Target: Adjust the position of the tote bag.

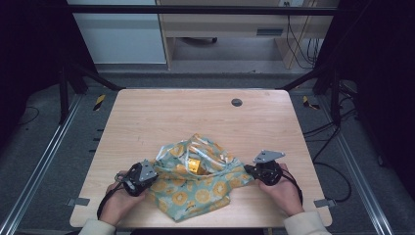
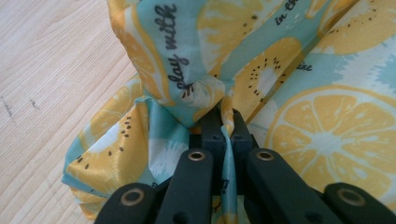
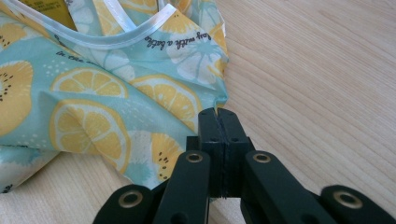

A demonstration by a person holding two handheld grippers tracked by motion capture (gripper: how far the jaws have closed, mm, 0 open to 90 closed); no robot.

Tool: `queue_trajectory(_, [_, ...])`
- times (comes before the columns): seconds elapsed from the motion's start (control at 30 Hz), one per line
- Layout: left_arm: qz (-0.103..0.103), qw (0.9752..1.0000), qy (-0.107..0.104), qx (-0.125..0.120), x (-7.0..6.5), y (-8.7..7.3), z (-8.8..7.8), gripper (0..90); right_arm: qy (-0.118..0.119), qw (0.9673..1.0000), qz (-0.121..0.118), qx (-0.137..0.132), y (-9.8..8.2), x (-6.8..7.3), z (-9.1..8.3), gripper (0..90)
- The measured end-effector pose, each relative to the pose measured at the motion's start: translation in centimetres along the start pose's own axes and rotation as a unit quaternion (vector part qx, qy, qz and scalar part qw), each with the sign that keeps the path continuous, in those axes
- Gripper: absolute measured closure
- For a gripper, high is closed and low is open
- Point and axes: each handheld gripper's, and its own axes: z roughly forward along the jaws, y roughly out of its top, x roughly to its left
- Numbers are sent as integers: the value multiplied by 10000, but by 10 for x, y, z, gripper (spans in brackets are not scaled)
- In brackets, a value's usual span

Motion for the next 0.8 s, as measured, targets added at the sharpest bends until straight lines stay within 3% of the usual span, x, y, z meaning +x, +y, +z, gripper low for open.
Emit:
queue_trajectory(0.13, [-50, 10000, -18, -31, -1, -1, -1, 882, 30, 10000, -7, -57, 0, 1, -2, 896])
queue_trajectory(0.23, [-18, 10000, 35, -75, -1, 0, -6, 820, 35, 9997, 53, -218, -1, 0, -7, 834])
queue_trajectory(0.43, [-256, 9989, 153, -370, -2, -1, -23, 584, -247, 9981, 187, -525, -3, 2, -25, 527])
queue_trajectory(0.6, [-558, 9952, 118, -791, -5, -4, -42, 403, -304, 9958, 373, -775, -4, 4, -42, 330])
queue_trajectory(0.8, [-923, 9884, 233, -1183, -5, -2, -52, 256, -359, 9946, 255, -941, 18, 9, -46, 242])
